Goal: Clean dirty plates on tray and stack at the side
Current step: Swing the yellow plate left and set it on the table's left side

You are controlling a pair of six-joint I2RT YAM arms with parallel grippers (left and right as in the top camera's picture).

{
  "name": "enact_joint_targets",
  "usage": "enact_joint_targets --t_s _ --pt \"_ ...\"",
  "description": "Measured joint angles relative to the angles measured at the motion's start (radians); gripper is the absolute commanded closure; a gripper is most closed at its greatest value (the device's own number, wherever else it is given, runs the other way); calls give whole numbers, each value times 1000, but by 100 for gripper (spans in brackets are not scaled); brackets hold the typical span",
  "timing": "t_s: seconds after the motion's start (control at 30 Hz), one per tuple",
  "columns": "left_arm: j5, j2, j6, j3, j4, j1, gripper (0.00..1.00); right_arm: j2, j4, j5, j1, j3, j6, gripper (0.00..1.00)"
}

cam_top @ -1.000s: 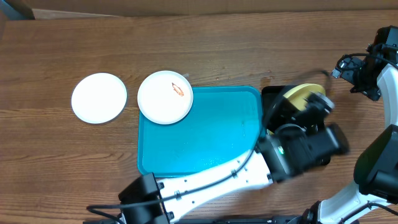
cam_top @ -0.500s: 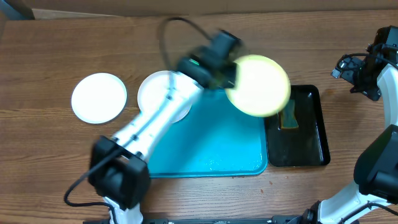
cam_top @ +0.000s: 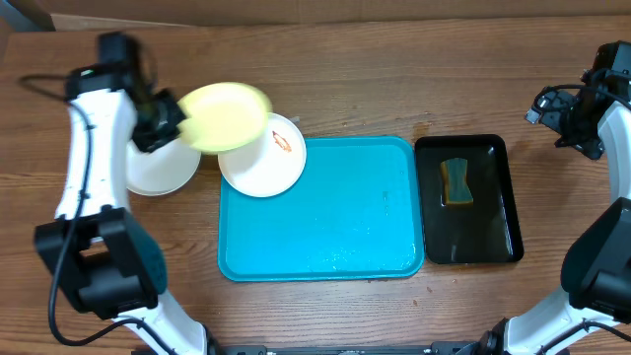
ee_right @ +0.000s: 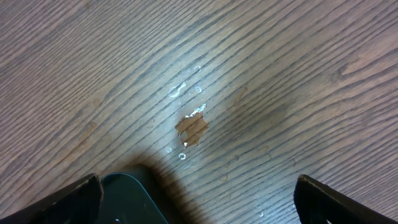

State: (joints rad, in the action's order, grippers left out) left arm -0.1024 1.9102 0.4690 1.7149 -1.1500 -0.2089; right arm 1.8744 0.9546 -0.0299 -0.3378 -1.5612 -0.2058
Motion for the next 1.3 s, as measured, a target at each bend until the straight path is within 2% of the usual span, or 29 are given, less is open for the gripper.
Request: enact_joint_targets --t_s 0.2,0.4,0.5,0.53,0.57,0.6,0.63,0.67,0.77,0.9,1.03,1.13,1.3 --pt "124 0 0 -95 59 -158 96 0 0 0 0 0 0 0" --pt "166 0 0 -206 160 -262 96 0 0 0 0 0 0 0" --pt "168 0 1 -236 196 -290 69 0 0 0 0 0 0 0" --pt "167 0 0 -239 208 -295 52 0 0 0 0 0 0 0" --pt "167 1 -7 -240 222 -297 28 0 0 0 0 0 0 0" --pt "159 1 -14 -240 241 -298 13 0 0 0 0 0 0 0" --pt "141 1 -31 -240 261 -298 5 0 0 0 0 0 1 0" --pt "118 1 -47 -240 274 -298 1 0 0 -1 0 0 0 0" --pt "-17 1 -98 -240 290 -297 2 0 0 0 0 0 0 0" --pt "-224 1 -151 -240 278 -295 14 0 0 0 0 0 0 0" --pt "-373 1 -203 -240 201 -269 48 0 0 0 0 0 0 0" --pt "-418 1 -243 -240 129 -208 52 0 0 0 0 0 0 0" --pt "-347 1 -260 -240 74 -89 52 0 0 0 0 0 0 0"
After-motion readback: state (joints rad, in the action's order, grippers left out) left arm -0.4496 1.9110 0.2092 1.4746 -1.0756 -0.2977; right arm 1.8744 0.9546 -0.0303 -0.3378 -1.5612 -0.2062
